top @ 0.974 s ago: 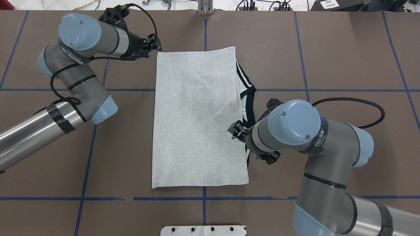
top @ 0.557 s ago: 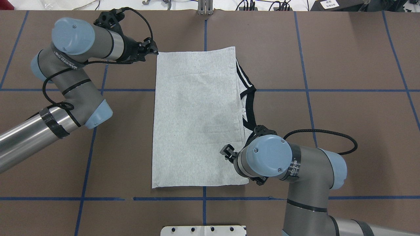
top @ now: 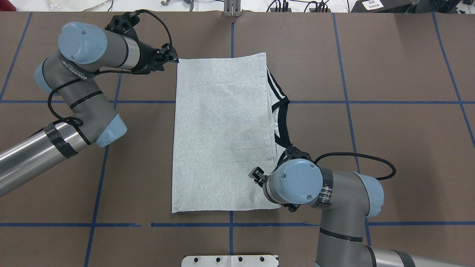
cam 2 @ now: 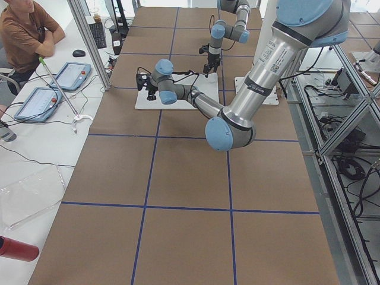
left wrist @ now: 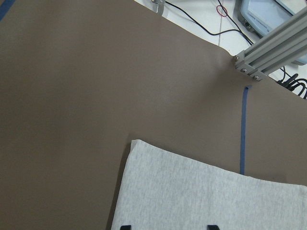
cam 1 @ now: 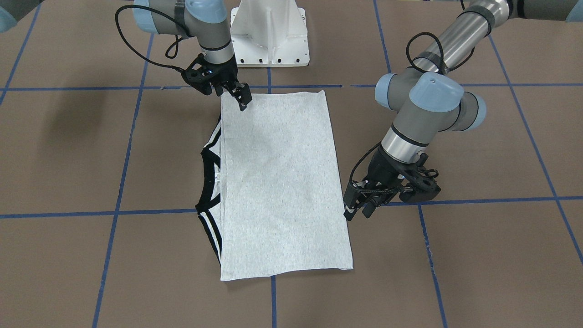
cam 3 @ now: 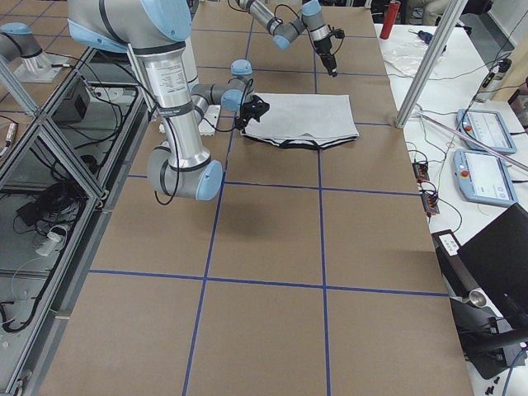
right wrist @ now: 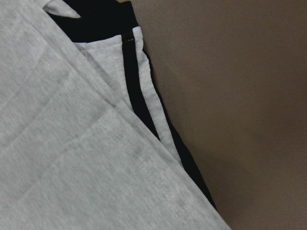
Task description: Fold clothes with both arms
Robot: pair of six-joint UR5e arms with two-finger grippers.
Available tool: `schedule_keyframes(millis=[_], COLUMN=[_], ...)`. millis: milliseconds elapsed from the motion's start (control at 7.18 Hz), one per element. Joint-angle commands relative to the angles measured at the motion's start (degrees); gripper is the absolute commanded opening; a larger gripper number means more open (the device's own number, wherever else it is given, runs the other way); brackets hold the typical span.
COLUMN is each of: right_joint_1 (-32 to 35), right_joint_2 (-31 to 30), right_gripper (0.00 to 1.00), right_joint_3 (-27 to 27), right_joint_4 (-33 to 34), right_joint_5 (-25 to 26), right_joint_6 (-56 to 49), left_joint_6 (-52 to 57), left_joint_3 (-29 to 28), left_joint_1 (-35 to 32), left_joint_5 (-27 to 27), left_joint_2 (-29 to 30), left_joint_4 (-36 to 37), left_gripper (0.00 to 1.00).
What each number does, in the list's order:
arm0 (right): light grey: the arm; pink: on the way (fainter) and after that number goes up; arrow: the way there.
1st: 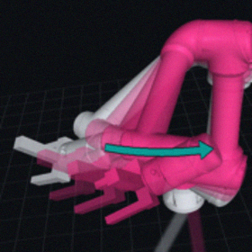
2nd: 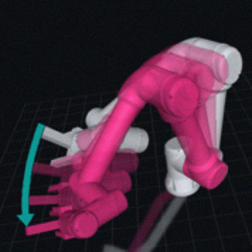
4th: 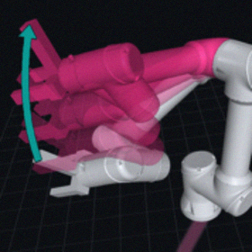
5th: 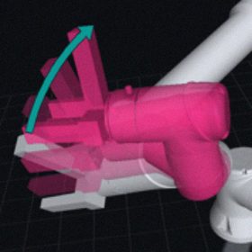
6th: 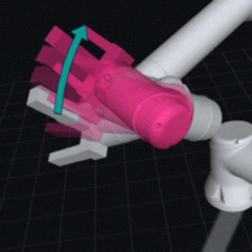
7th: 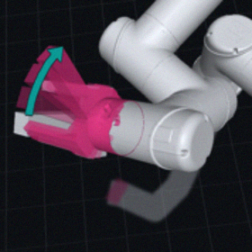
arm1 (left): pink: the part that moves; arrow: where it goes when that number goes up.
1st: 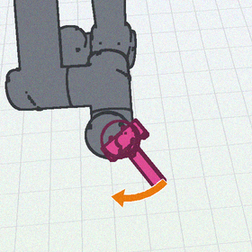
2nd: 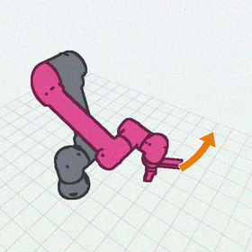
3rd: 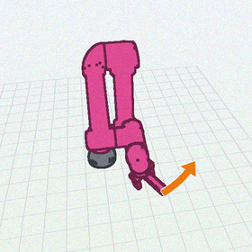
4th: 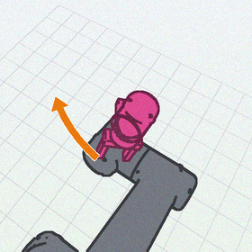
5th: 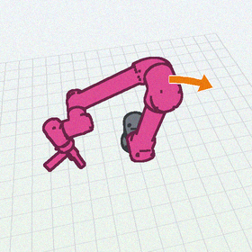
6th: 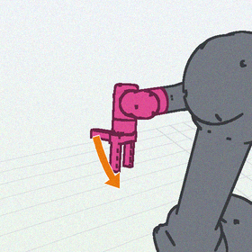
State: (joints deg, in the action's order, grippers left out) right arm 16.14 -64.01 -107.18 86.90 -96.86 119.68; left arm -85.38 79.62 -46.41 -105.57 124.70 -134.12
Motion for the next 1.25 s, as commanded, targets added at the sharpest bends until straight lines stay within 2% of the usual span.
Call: schedule_keyframes(millis=[0, 278, 557, 696, 974, 1114], right_joint_1=[-0.2, -0.5, -0.6, -0.8, -0.9, -0.9], right_joint_2=[-0.1, -0.2, -0.3, -0.4, -0.4, -0.3], right_gripper=[0.98, 0.94, 0.82, 0.61, 0.24, 0.0], right_joint_3=[1.7, 1.8, 1.8, 1.8, 1.8, 1.8], right_joint_4=[-2.2, -2.7, -2.7, -2.7, -2.7, -2.7], right_joint_5=[0.0, 0.0, 0.0, 0.0, 0.0, 0.0], right_joint_6=[0.5, 1.2, 1.7, 3.0, 5.4, 5.9], left_joint_6=[0.0, 0.0, 0.0, 0.0, 0.0, 0.0], left_joint_3=[0.0, 0.0, 0.4, 0.4, 0.5, 0.5], left_joint_1=[0.0, 0.0, 0.0, 0.0, -0.1, -0.2], left_joint_5=[0.1, 0.1, 0.1, 0.1, 0.1, 0.1], left_joint_2=[-0.2, -0.2, -0.3, -0.4, -0.4, -0.3], left_joint_4=[0.1, 0.0, 0.1, 0.1, 0.1, 0.1], left_gripper=[0.61, 0.61, 0.61, 0.61, 0.61, 0.61])
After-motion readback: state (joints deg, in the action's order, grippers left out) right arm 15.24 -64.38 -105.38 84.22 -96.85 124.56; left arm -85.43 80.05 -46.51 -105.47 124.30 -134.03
